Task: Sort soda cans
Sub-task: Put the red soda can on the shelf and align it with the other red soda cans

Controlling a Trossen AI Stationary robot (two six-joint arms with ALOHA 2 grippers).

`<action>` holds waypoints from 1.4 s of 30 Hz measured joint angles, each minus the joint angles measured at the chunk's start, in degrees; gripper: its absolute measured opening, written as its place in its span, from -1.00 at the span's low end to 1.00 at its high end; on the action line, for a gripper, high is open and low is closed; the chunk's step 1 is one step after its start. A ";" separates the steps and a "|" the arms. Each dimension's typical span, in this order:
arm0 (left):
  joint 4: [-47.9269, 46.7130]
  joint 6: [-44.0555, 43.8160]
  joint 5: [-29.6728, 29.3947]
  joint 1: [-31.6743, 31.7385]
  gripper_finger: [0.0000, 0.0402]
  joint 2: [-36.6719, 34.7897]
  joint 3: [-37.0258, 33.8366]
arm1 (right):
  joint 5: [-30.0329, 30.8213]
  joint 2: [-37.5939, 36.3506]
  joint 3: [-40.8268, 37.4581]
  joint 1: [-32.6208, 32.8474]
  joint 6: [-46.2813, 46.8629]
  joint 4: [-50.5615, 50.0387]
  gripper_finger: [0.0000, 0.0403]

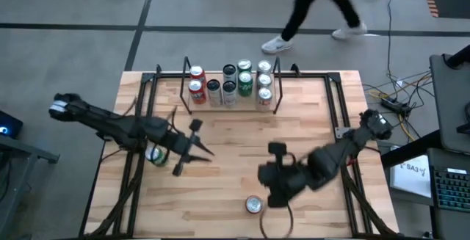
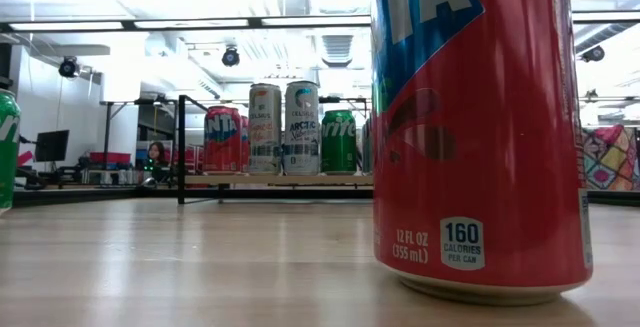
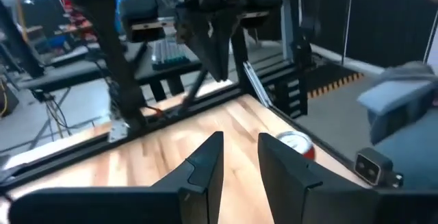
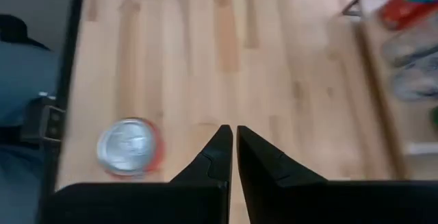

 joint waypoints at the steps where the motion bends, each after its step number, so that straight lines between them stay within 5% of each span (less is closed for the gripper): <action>1: 0.06 -0.19 -2.04 -1.88 -0.62 1.54 0.61 | 1.15 0.01 -1.83 1.57 1.45 1.77 -0.94; 7: 0.99 -1.38 -11.86 -11.19 -0.62 11.30 4.79 | 1.88 0.04 -11.63 8.13 7.21 16.29 -0.94; 16: 0.97 -5.38 -12.75 -16.96 -0.62 21.87 10.01 | 7.28 0.12 -25.44 12.99 9.43 40.67 -0.94; 27: -0.48 -11.52 -12.78 -20.90 -0.62 22.43 10.63 | 8.98 0.17 -31.18 13.04 25.10 43.56 -0.87; 33: -7.56 -13.95 -12.83 -21.60 -0.62 17.49 10.65 | 10.90 0.17 -30.71 12.91 23.57 43.72 -0.43; 42: -23.27 -21.88 -15.10 -22.19 -0.62 4.15 10.58 | 14.57 0.22 -30.75 12.91 15.07 42.44 0.55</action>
